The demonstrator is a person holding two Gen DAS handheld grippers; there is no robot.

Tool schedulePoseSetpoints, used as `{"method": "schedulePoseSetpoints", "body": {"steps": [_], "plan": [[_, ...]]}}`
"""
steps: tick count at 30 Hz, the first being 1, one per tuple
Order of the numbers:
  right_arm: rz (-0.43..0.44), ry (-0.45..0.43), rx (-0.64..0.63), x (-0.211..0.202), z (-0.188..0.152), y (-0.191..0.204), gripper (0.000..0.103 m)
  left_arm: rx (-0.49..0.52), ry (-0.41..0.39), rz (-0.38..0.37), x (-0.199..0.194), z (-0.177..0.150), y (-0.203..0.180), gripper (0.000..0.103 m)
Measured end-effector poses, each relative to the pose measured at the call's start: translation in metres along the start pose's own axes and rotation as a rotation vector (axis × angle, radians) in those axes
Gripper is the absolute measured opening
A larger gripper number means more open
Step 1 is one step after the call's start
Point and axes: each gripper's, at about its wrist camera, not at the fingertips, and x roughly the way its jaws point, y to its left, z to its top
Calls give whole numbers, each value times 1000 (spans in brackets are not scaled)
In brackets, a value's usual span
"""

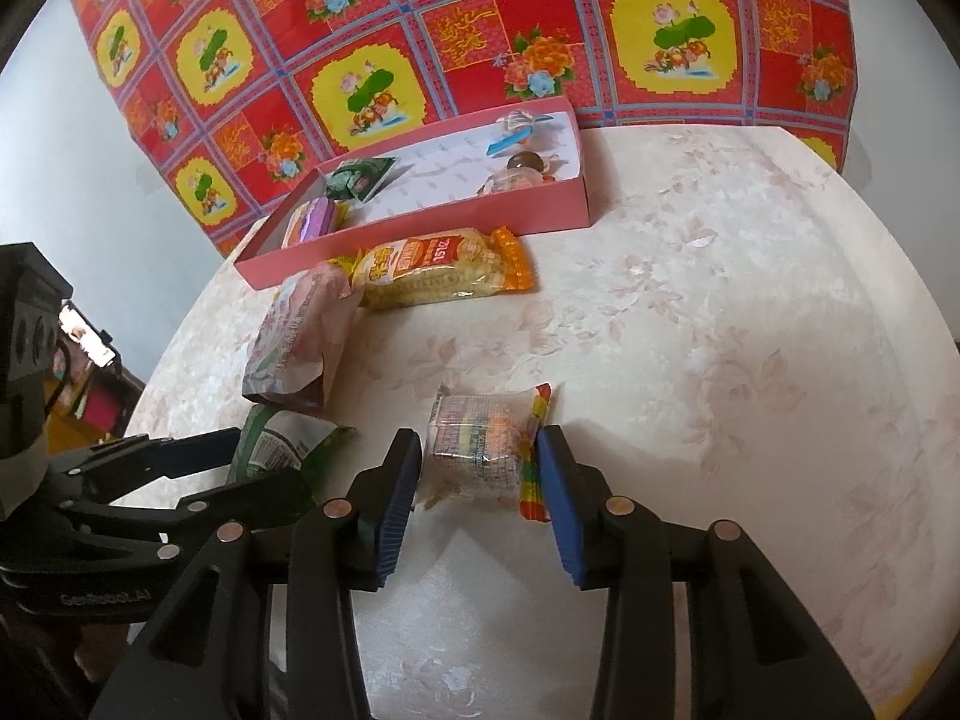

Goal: Organize snacks
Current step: 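Grasp another clear rainbow-strip candy packet with the right tool while the left tool reaches the green bag, then grasp and lift the green snack bag with the left tool while the right tool holds the clear packet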

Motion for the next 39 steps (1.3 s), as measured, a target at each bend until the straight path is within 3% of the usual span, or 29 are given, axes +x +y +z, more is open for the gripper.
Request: {"method": "schedulePoseSetpoints", "body": {"steps": [5,12,25,39], "plan": [[-31,-4,-31,-1,-2,6,42,7,-3,0,0,-1,-1,70],[-46,-4,-47,-1,-2,9,42,29,-20,-47,-4,-5,-5,41],[4,-1,-19,-5,-4,5,36,15,-67,-35,-16,-3,-1,39],[49,-59,-50,-20,15,11,36,6,-113,-38,-29,9,1,39]]}}
